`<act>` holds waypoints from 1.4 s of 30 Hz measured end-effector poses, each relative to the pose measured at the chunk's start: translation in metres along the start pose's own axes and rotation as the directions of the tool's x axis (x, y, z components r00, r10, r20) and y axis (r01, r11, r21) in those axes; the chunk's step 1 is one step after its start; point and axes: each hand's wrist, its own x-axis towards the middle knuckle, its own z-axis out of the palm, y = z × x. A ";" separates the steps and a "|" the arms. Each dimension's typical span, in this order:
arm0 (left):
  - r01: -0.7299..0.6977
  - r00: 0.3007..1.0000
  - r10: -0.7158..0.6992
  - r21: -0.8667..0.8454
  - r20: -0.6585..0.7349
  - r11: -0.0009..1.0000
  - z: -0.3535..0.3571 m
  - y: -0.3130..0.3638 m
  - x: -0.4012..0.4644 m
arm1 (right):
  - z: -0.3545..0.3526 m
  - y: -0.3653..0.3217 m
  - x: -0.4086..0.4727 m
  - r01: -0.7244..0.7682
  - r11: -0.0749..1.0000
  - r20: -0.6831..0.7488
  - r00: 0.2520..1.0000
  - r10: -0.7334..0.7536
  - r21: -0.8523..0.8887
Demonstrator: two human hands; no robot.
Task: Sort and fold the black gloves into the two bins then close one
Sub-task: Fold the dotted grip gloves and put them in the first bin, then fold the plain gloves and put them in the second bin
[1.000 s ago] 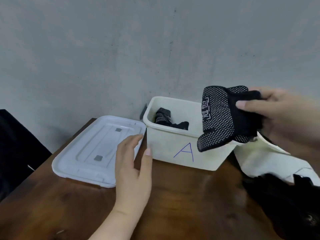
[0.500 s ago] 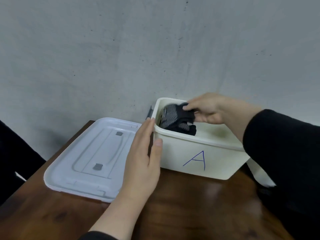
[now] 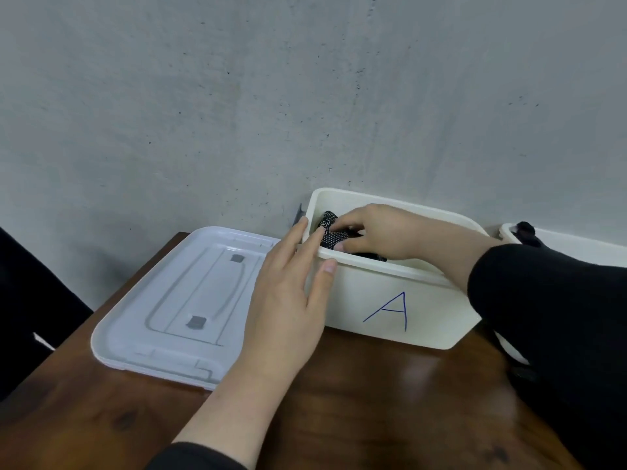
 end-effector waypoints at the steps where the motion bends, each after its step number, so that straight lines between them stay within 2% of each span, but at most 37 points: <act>1: -0.002 1.000 0.002 0.011 -0.001 1.000 0.000 0.000 0.000 | 0.001 0.000 0.002 -0.006 1.000 0.000 1.000 0.006 0.006; 5: -0.023 1.000 0.023 0.041 0.005 0.999 -0.001 0.001 0.000 | -0.008 -0.007 -0.004 -0.028 0.999 -0.040 0.999 0.028 -0.017; 9: -0.037 0.999 0.039 0.099 -0.024 0.994 0.001 0.004 0.000 | -0.024 -0.013 -0.039 -0.064 0.996 -0.249 0.966 0.076 0.054; 11: -0.109 0.988 0.127 0.187 -0.085 0.976 0.003 0.008 -0.002 | -0.029 -0.019 -0.068 -0.005 0.989 -0.448 0.891 0.073 0.150; 13: -0.212 0.950 0.256 0.227 -0.182 0.950 0.007 0.017 -0.010 | -0.026 -0.028 -0.109 0.093 0.964 -0.640 0.763 0.092 0.249; 14: -0.265 0.922 0.314 0.224 -0.226 0.938 0.011 0.023 -0.017 | -0.019 -0.032 -0.134 0.127 0.954 -0.699 0.707 0.106 0.273; 16: -0.334 0.893 0.370 0.172 -0.255 0.927 0.021 0.038 -0.036 | 0.007 -0.033 -0.189 0.146 0.944 -0.733 0.668 0.128 0.297; 18: -0.351 0.919 0.362 0.095 -0.158 0.931 0.035 0.054 -0.058 | 0.050 -0.026 -0.248 0.103 0.939 -0.695 0.700 0.166 0.328; 21: -0.318 0.941 0.315 0.004 0.121 0.948 0.053 0.080 -0.093 | 0.119 -0.011 -0.324 -0.048 0.945 -0.567 0.790 0.234 0.324; 24: -0.255 0.888 0.245 -0.026 0.390 0.967 0.071 0.109 -0.127 | 0.157 0.002 -0.374 -0.204 0.921 -0.433 0.834 0.341 0.333; 26: -0.195 0.863 0.197 -0.053 0.464 0.979 0.084 0.125 -0.149 | 0.160 0.009 -0.394 -0.253 0.898 -0.405 0.825 0.395 0.360; 31: -0.048 0.848 0.054 -0.026 0.528 0.999 0.112 0.157 -0.188 | 0.163 0.017 -0.417 -0.212 0.867 -0.486 0.757 0.437 0.450; 33: -0.043 0.821 0.029 0.012 0.570 0.999 0.116 0.163 -0.198 | 0.164 0.017 -0.421 -0.178 0.871 -0.544 0.719 0.432 0.457; 36: -0.115 0.803 0.054 0.065 0.593 0.991 0.117 0.169 -0.208 | 0.158 0.017 -0.427 -0.114 0.902 -0.650 0.657 0.382 0.416; 39: -0.170 0.791 0.066 0.114 0.609 0.979 0.115 0.172 -0.215 | 0.152 0.026 -0.440 -0.122 0.957 -0.793 0.537 0.288 0.265; 42: -0.209 0.766 0.079 0.130 0.637 0.969 0.114 0.177 -0.223 | 0.148 0.049 -0.459 -0.283 0.939 -0.858 0.414 0.305 0.198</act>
